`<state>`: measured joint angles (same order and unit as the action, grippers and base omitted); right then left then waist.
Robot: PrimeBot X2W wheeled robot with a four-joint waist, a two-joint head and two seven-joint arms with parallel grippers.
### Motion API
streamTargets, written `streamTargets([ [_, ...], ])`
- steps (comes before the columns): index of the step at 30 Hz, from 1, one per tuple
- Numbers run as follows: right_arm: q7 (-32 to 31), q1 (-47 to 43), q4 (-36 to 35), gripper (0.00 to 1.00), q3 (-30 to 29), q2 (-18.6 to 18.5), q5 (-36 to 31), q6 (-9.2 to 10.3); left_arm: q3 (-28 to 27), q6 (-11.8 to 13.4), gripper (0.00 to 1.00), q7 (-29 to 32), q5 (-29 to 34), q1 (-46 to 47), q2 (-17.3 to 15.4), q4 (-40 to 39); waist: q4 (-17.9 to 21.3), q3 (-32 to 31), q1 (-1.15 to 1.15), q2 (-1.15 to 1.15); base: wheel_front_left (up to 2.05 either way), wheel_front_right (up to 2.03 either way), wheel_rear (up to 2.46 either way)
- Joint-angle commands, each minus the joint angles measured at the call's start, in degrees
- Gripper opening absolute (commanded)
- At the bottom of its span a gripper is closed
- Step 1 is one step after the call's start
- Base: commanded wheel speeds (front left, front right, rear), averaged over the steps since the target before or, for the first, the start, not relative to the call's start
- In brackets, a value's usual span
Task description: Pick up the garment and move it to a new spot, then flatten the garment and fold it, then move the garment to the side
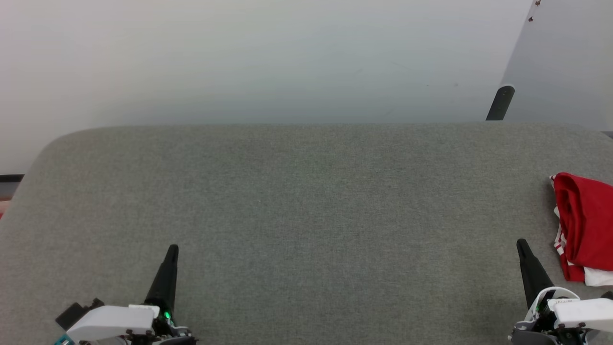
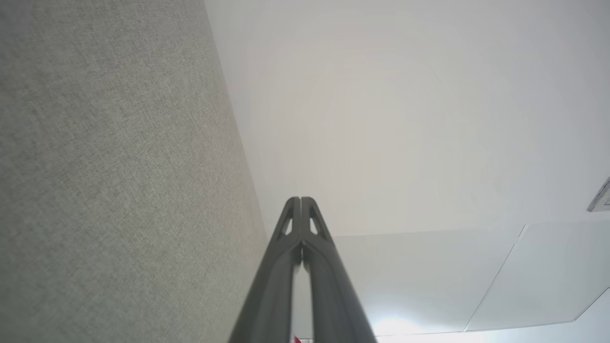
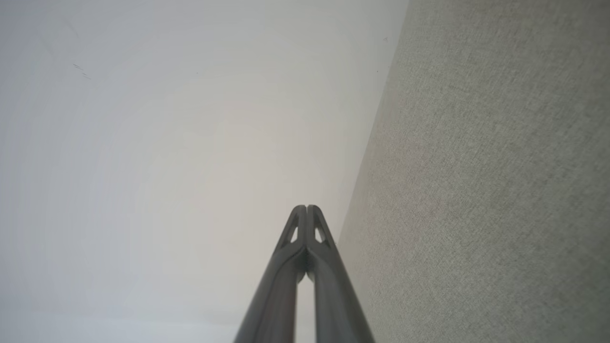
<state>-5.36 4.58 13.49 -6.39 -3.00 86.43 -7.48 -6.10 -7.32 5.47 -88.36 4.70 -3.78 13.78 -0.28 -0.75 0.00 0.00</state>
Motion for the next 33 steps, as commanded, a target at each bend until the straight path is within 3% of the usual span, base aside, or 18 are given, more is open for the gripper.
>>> streamTargets([
  [1,-0.34,1.03,0.11,0.0,-0.11,0.18,1.79,-0.02,-0.27,-0.28,0.0,0.24,-0.95,0.99,0.25,0.05,0.05,0.15,0.0,0.0,0.0,0.0,0.0],
  [13,-1.38,2.24,0.64,0.0,-0.2,0.22,6.23,-0.02,-0.63,-0.3,0.0,1.31,-4.13,1.98,1.09,0.39,0.28,0.93,0.0,0.0,0.0,0.0,0.0],
  [33,-1.36,1.88,0.63,0.0,-0.17,0.22,6.07,-0.02,-0.59,-0.3,0.0,1.29,-4.07,1.94,1.01,0.35,0.28,0.93,0.0,0.0,0.0,0.0,0.0],
])
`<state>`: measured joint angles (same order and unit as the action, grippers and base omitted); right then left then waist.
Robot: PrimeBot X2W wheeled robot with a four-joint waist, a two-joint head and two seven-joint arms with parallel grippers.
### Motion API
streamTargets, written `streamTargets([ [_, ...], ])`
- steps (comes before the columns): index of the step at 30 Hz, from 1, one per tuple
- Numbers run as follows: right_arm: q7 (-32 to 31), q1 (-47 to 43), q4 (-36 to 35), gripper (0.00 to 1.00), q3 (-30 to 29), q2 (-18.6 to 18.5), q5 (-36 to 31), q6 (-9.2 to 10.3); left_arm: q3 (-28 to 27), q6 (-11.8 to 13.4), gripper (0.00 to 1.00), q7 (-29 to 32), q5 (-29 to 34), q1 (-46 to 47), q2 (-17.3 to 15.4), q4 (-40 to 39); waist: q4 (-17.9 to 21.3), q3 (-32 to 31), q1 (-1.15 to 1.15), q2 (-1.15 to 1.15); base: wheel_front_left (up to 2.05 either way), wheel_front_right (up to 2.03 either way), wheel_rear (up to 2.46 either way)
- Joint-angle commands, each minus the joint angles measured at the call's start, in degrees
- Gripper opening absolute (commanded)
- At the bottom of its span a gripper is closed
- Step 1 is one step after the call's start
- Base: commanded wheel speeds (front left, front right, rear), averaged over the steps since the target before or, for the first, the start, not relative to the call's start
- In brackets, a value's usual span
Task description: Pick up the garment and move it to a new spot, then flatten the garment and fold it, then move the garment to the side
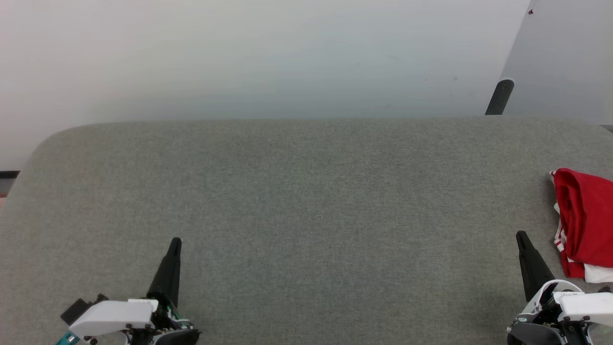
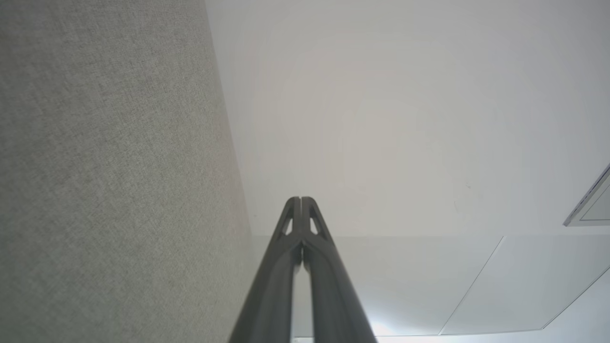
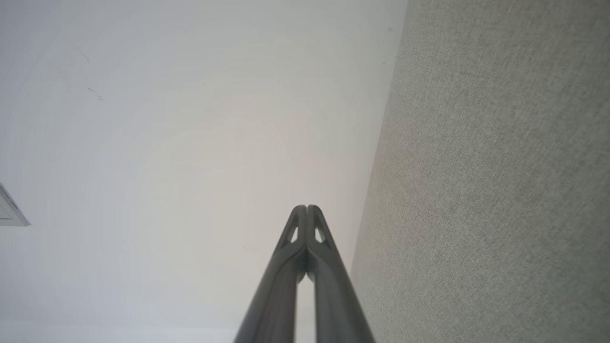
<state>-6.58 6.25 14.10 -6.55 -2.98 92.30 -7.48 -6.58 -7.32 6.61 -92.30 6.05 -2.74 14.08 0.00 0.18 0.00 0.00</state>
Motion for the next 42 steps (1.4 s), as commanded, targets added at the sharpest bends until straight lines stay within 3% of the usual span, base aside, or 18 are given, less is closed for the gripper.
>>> streamTargets([
  [1,-0.15,0.21,0.01,0.0,-0.01,0.2,0.2,-0.02,-0.12,-0.3,0.0,0.15,-0.13,0.59,-0.04,0.06,0.0,0.0,0.0,0.0,0.0,0.0,0.0],
  [42,-0.13,0.21,0.01,0.0,0.01,0.2,0.21,-0.02,-0.07,-0.3,0.0,0.1,-0.17,0.57,-0.04,0.05,0.0,0.0,0.0,0.0,0.0,0.0,0.0],
])
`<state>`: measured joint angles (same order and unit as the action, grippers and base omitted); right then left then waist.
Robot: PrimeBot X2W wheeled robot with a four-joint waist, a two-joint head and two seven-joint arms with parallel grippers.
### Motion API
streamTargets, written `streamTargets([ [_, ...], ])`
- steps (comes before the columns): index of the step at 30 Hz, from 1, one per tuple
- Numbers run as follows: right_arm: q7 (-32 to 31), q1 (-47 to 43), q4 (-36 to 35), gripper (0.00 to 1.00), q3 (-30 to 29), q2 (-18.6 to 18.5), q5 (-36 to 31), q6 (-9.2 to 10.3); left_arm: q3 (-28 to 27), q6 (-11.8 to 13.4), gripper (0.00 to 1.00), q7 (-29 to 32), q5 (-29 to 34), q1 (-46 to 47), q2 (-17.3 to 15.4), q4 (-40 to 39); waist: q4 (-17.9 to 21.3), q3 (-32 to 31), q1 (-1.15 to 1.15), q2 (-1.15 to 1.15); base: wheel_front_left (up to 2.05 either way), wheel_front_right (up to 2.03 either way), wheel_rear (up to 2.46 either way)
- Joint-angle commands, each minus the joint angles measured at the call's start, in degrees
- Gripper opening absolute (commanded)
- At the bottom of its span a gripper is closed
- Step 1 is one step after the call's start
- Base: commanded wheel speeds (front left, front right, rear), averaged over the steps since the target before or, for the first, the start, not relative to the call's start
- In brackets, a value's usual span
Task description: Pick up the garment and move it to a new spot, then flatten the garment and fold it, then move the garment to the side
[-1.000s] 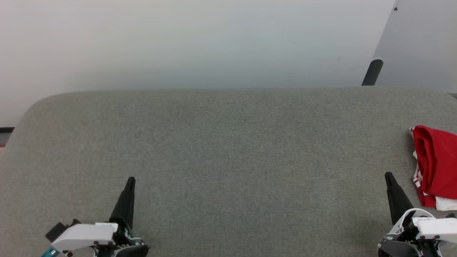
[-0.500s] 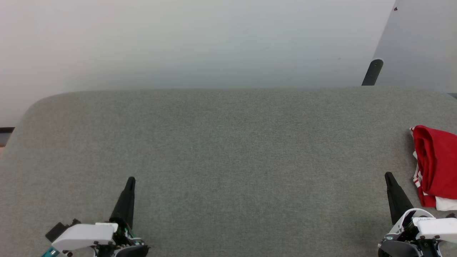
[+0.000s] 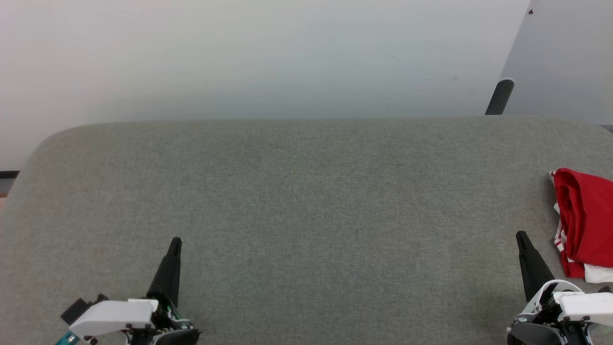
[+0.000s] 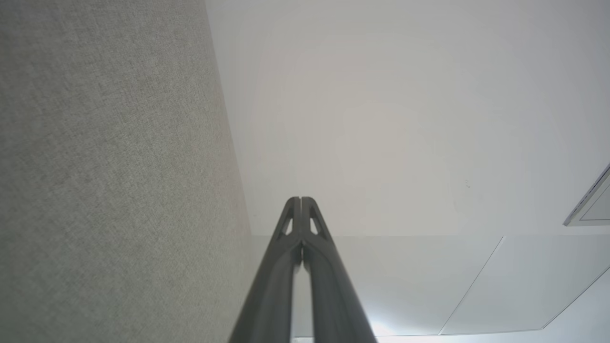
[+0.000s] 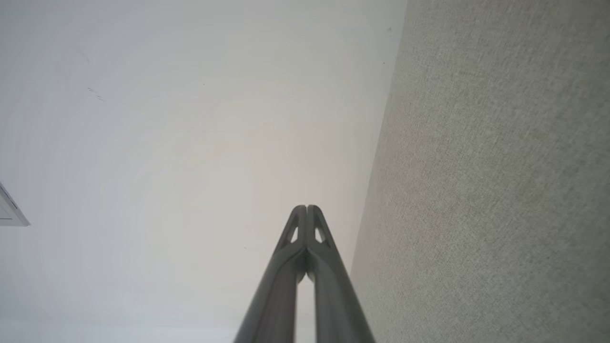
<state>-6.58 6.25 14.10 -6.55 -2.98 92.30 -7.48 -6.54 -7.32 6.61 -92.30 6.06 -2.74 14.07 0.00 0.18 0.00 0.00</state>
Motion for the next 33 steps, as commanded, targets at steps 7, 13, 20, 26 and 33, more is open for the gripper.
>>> streamTargets([
  [7,-0.13,0.21,0.01,0.0,0.01,0.2,0.21,-0.02,-0.1,-0.31,0.0,0.09,-0.18,0.56,-0.04,0.05,0.0,0.0,0.0,0.0,0.0,0.0,0.0],
  [13,-0.13,0.21,0.01,0.0,0.01,0.2,0.21,-0.02,-0.1,-0.31,0.0,0.09,-0.18,0.56,-0.04,0.05,0.0,0.0,0.0,0.0,0.0,0.0,0.0],
  [20,-0.13,0.21,0.01,0.0,0.01,0.19,0.21,-0.02,-0.08,-0.31,0.0,0.09,-0.19,0.56,-0.04,0.05,0.0,0.0,0.0,0.0,0.0,0.0,0.0],
  [26,-0.13,0.21,0.01,0.0,0.01,0.19,0.21,-0.02,-0.08,-0.31,0.0,0.08,-0.19,0.56,-0.04,0.05,0.0,0.0,0.0,0.0,0.0,0.0,0.0],
  [33,-0.12,0.2,0.01,0.0,0.02,0.19,0.22,-0.02,-0.09,-0.31,0.0,0.08,-0.19,0.56,-0.04,0.05,0.0,0.0,0.0,0.0,0.0,0.0,0.0],
])
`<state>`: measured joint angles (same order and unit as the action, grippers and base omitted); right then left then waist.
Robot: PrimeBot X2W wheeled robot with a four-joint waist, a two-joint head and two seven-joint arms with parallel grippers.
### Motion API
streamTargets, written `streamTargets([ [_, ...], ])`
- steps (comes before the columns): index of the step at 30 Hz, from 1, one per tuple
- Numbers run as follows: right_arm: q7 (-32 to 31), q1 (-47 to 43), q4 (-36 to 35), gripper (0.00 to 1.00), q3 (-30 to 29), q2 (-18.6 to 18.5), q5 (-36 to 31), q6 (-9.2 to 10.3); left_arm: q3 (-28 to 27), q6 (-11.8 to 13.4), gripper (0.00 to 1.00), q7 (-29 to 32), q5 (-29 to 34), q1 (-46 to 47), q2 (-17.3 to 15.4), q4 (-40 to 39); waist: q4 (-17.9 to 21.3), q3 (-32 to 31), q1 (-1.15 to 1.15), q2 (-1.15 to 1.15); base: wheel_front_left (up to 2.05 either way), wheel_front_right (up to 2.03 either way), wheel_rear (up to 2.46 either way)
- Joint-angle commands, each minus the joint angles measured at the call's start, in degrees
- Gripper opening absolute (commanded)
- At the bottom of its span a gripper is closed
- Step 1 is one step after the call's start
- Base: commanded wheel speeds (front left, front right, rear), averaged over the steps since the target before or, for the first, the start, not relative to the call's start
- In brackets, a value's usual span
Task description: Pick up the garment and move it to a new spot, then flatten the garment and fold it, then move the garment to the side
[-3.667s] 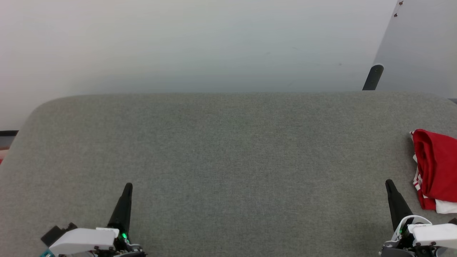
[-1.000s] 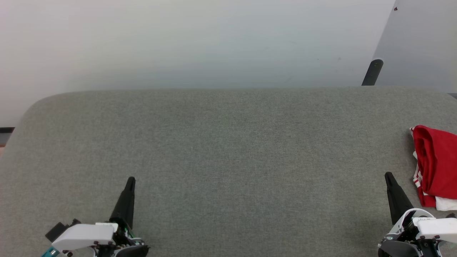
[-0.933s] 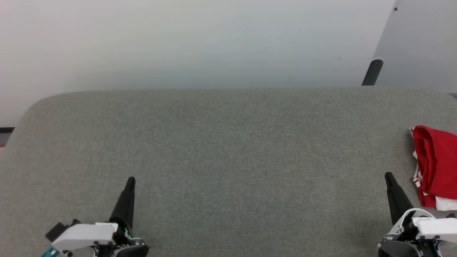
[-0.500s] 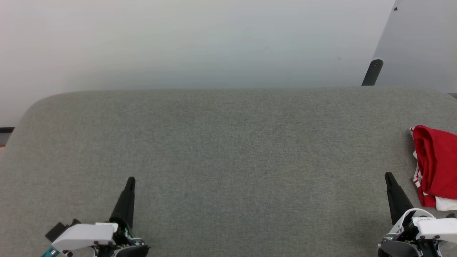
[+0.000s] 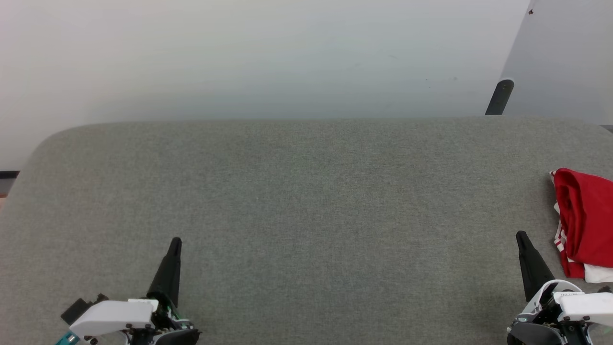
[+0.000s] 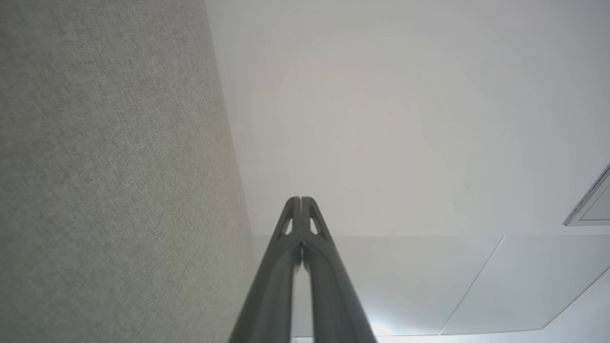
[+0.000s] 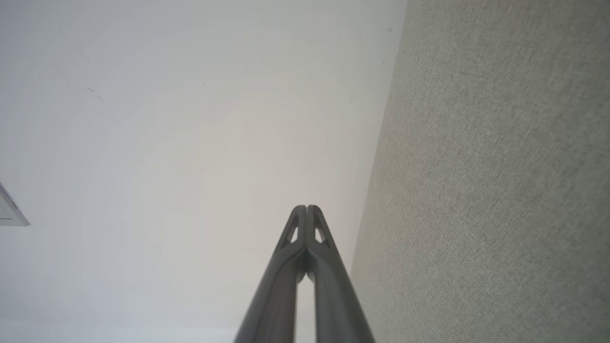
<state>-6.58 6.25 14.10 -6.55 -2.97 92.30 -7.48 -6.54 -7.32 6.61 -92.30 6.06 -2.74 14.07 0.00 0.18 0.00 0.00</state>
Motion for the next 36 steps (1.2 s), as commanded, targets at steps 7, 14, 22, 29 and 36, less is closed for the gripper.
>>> streamTargets([
  [7,-0.12,0.2,0.01,0.0,0.02,0.18,0.22,-0.02,-0.07,-0.31,0.0,0.08,-0.19,0.56,-0.04,0.05,0.0,0.0,0.0,0.0,0.0,0.0,0.0],
  [14,-0.12,0.2,0.01,0.0,0.02,0.18,0.22,-0.02,-0.09,-0.31,0.0,0.07,-0.2,0.56,-0.05,0.04,0.0,0.0,0.0,0.0,0.0,0.0,0.0],
  [22,-0.12,0.2,0.01,0.0,0.02,0.18,0.22,-0.02,-0.07,-0.31,0.0,0.07,-0.2,0.56,-0.05,0.04,0.0,0.0,0.0,0.0,0.0,0.0,0.0],
  [29,-0.12,0.2,0.01,0.0,0.01,0.18,0.22,-0.02,-0.08,-0.31,0.0,0.07,-0.2,0.56,-0.05,0.04,0.0,0.0,0.0,0.0,0.0,0.0,0.0],
  [36,-0.12,0.2,0.01,0.0,0.02,0.18,0.22,-0.02,-0.08,-0.31,0.0,0.07,-0.2,0.56,-0.05,0.04,0.0,0.0,0.0,0.0,0.0,0.0,0.0],
])
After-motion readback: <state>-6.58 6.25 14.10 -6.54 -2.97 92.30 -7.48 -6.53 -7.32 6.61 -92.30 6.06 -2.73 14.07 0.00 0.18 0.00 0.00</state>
